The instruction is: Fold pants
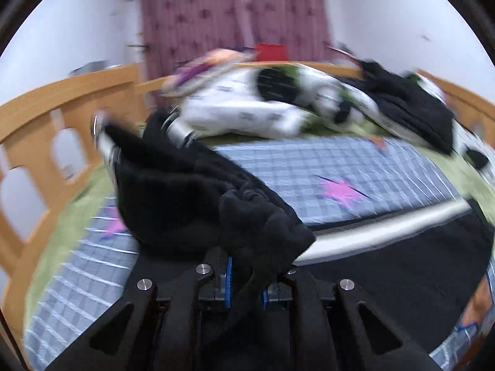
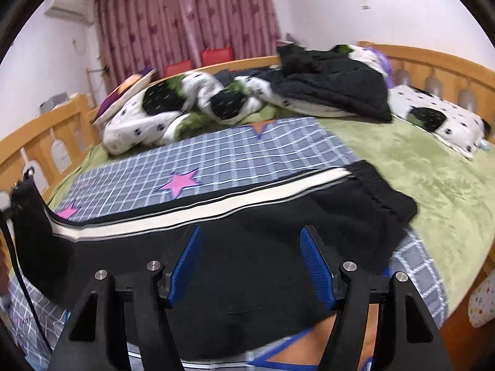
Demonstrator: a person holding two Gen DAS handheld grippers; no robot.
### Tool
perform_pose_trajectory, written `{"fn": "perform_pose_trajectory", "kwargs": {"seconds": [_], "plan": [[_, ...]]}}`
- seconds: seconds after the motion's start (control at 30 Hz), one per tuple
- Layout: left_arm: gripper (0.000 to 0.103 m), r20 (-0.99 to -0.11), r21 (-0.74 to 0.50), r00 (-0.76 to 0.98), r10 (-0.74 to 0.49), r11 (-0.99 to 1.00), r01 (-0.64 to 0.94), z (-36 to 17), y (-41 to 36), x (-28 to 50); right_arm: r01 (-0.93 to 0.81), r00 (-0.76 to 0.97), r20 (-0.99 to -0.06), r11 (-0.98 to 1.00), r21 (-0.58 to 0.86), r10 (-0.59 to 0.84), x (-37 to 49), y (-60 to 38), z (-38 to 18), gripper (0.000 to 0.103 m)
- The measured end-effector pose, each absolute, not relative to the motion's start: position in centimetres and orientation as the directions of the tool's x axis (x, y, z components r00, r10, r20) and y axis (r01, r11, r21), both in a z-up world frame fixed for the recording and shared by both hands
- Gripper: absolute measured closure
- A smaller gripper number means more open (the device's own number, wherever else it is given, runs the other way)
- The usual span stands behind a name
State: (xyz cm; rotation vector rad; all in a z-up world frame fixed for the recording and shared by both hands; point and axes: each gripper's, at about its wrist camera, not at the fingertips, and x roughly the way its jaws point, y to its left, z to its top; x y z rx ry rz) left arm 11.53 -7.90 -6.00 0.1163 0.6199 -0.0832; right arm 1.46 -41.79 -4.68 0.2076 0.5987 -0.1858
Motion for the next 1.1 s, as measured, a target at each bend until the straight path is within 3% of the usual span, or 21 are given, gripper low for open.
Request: {"fn": "perform_pose_trajectory", "kwargs": {"seconds": [0.17,0.23,0.33,0.4,0.47,0.6,0.67,0.77,0.83,0.97,1.1], "plan": [[0.091,-0.693,0.07,0.687,-0.218,0.928,0.365,-12.7,-19.6,8.1,0.292,0.801,-0.593,0.916,0.274,-0.079,-0.1,-46.4,-5.4,0.038],[0.091,-0.746,0.102,0.642,-0.177,0.922,0.373,-15.4,-22.1,7.2,0.322,0.793,-0.603,0.899,0.297,-0.085,-0.4,-47.6,-5.8,0.038],[0.086,-0.712,0.159,0.685,-0.156,0.914,0.373,-16.1,-22.0,5.1,0.338,0.79,-0.606,0.89,0.307,-0.092,-0.8,-48.3,-6.0,0.038],[0.068,-0.734,0.043,0.629,-0.256,0.907,0.419,-15.2,-19.8,4.6,0.334,0.794,-0.602,0.888,0.316,-0.085,-0.9,-48.2,-6.0,0.038],[0.058,-0.734,-0.078,0.584,-0.347,0.897,0.435,-13.8,-16.4,3.8,0.309,0.799,-0.599,0.896,0.319,-0.062,-0.6,-47.7,-6.0,0.038],[0.033,-0.648,-0.076,0.678,-0.347,0.915,0.395,-11.6,-9.3,2.4,0.227,0.783,-0.621,0.922,0.315,0.019,1.2,-44.8,-6.4,0.038],[0.031,-0.617,-0.062,0.73,-0.295,0.942,0.329,-11.2,-4.9,2.1,0.165,0.765,-0.638,0.93,0.329,0.09,2.7,-42.4,-6.9,0.038],[0.031,-0.655,0.012,0.74,-0.153,0.977,0.213,-12.0,-0.5,2.7,0.049,0.73,-0.647,0.926,0.373,0.222,4.9,-38.2,-7.7,0.038],[0.031,-0.68,0.004,0.722,-0.126,0.984,0.176,-13.1,2.1,2.8,0.002,0.69,-0.671,0.926,0.377,0.271,6.5,-35.3,-8.8,0.038],[0.031,-0.725,-0.081,0.667,-0.173,0.983,0.166,-15.3,5.6,2.6,-0.005,0.617,-0.745,0.948,0.318,0.253,8.6,-31.2,-11.3,0.04],[0.031,-0.719,-0.093,0.669,-0.189,0.98,0.177,-15.9,5.1,3.3,0.057,0.554,-0.818,0.972,0.226,0.158,9.7,-29.7,-14.2,0.057]]}}
